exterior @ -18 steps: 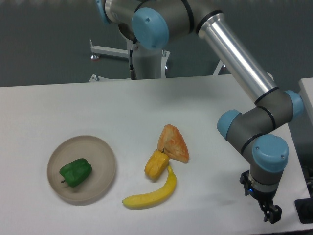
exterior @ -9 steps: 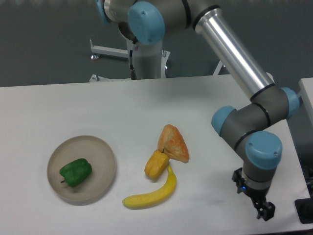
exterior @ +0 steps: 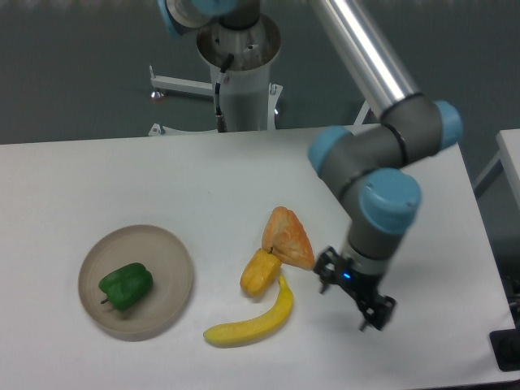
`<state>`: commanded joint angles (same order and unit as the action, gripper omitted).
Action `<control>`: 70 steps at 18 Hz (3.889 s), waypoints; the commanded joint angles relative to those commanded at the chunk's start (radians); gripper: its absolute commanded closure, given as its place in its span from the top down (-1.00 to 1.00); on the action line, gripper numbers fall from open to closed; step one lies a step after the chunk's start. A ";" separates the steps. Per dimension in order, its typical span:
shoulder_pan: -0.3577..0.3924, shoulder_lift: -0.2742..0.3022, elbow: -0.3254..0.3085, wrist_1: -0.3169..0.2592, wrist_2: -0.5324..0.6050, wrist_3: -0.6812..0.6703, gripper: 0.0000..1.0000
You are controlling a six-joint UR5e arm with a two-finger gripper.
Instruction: Pick up the green pepper from the plate
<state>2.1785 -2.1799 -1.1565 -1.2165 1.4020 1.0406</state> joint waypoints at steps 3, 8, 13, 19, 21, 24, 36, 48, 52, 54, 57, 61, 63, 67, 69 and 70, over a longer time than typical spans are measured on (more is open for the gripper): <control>-0.069 0.028 -0.034 0.017 0.002 -0.076 1.00; -0.196 0.035 -0.060 0.041 0.011 -0.115 1.00; -0.255 0.028 -0.069 0.049 0.025 -0.135 1.00; -0.307 0.025 -0.109 0.054 0.029 -0.188 1.00; -0.315 0.023 -0.109 0.052 0.028 -0.212 1.00; -0.333 0.019 -0.115 0.055 0.028 -0.235 1.00; -0.350 -0.006 -0.152 0.118 0.028 -0.274 1.00; -0.367 -0.028 -0.152 0.138 0.028 -0.296 1.00; -0.375 -0.038 -0.151 0.140 0.026 -0.313 1.00; -0.375 -0.043 -0.152 0.141 0.026 -0.315 1.00; -0.375 -0.043 -0.151 0.141 0.022 -0.318 1.00; -0.375 -0.046 -0.151 0.141 0.018 -0.312 0.30; -0.375 -0.044 -0.152 0.143 0.017 -0.306 0.03; -0.375 -0.037 -0.147 0.141 0.017 -0.304 -0.06; -0.375 -0.031 -0.144 0.141 0.015 -0.301 -0.06; -0.373 -0.028 -0.143 0.141 0.015 -0.300 -0.06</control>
<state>1.8055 -2.2074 -1.2993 -1.0753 1.4174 0.7409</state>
